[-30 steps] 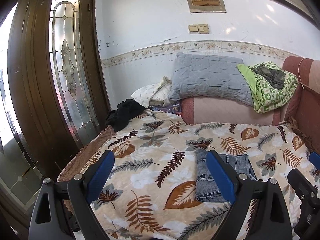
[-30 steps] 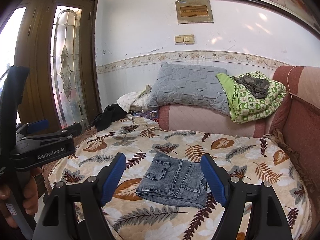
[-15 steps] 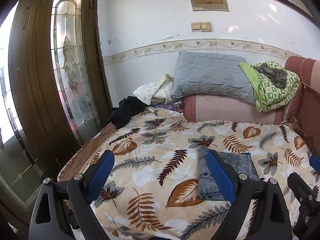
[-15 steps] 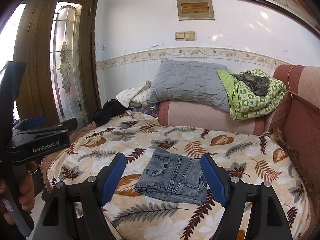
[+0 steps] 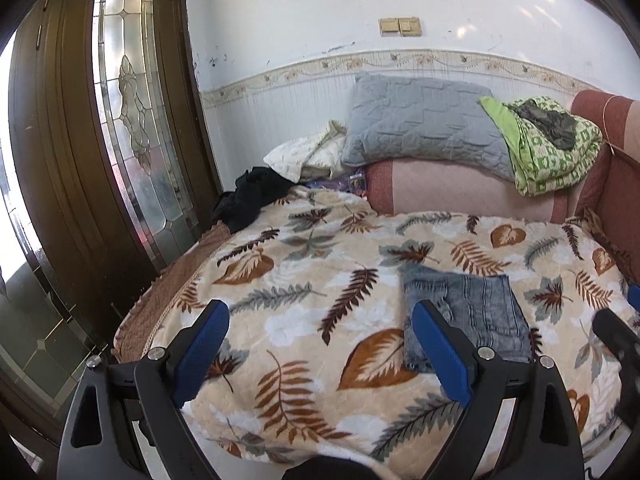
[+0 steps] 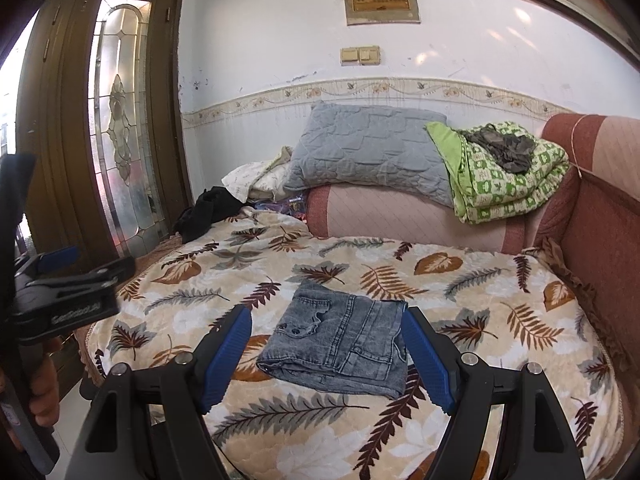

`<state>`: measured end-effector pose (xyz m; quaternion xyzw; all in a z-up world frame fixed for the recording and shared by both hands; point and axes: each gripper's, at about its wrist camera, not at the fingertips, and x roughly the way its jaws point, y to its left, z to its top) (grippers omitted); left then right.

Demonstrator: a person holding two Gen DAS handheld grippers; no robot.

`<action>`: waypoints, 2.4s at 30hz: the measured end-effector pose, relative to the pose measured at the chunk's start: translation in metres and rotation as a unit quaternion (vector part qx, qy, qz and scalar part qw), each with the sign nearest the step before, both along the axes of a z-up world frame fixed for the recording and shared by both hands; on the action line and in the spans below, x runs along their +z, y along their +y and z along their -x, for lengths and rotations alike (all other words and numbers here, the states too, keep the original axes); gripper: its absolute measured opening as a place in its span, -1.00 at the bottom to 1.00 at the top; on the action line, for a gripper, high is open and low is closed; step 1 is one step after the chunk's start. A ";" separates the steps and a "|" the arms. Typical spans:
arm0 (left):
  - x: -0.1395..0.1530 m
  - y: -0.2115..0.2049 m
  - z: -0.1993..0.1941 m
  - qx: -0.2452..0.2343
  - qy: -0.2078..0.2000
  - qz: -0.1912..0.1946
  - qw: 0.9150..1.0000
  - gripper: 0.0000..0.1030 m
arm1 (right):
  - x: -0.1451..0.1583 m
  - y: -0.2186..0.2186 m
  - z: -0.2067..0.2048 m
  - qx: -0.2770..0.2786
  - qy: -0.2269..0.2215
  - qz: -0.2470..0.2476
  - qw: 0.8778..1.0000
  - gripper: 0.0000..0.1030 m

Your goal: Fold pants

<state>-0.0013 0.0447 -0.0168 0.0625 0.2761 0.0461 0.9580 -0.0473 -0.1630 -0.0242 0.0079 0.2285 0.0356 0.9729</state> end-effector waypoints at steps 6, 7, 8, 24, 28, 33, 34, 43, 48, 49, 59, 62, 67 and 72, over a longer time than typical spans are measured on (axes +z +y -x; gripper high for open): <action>-0.003 0.017 0.021 0.001 0.001 0.002 1.000 0.81 | -0.008 0.006 -0.025 0.011 0.021 -0.034 0.999 0.56; -0.002 0.020 0.023 0.003 0.001 0.001 1.000 0.81 | -0.008 0.010 -0.028 0.015 0.020 -0.038 0.999 0.56; -0.001 0.022 0.024 0.004 0.001 0.000 1.000 0.81 | -0.008 0.015 -0.029 0.022 0.017 -0.041 0.999 0.56; 0.015 0.003 0.021 -0.028 -0.014 0.009 0.999 0.81 | 0.003 0.000 -0.021 -0.008 -0.014 -0.039 0.999 0.56; 0.021 -0.004 0.022 -0.040 -0.025 0.018 0.999 0.81 | 0.002 -0.012 -0.023 -0.025 -0.011 -0.040 0.999 0.56; 0.024 -0.011 0.027 -0.061 -0.042 0.035 0.997 0.81 | -0.002 -0.015 -0.024 -0.030 -0.004 -0.034 0.999 0.56; 0.024 -0.013 0.027 -0.069 -0.042 0.038 0.996 0.81 | -0.003 -0.014 -0.024 -0.030 -0.003 -0.034 0.999 0.56; 0.019 -0.020 0.027 -0.080 -0.049 0.019 0.995 0.81 | -0.006 -0.008 -0.027 -0.023 0.000 -0.026 0.999 0.56; 0.010 -0.011 0.014 -0.062 -0.038 0.025 0.997 0.81 | -0.003 0.000 -0.018 -0.017 -0.007 -0.005 1.000 0.56; 0.007 -0.009 0.009 -0.057 -0.035 0.027 0.997 0.81 | -0.002 0.001 -0.016 -0.018 -0.009 0.001 1.000 0.56; -0.007 -0.002 -0.007 -0.021 -0.019 0.010 1.000 0.81 | 0.000 -0.013 -0.004 -0.036 -0.019 -0.002 0.999 0.56; -0.006 -0.002 -0.007 -0.021 -0.018 0.009 1.000 0.81 | -0.003 -0.014 -0.004 -0.032 -0.015 -0.009 0.999 0.56; -0.007 -0.004 -0.007 -0.025 -0.017 0.008 1.000 0.81 | -0.005 -0.008 -0.003 -0.024 -0.016 0.000 1.000 0.56; -0.008 -0.006 -0.007 -0.032 -0.016 0.010 0.999 0.81 | -0.006 -0.004 -0.005 -0.021 -0.012 -0.002 1.000 0.56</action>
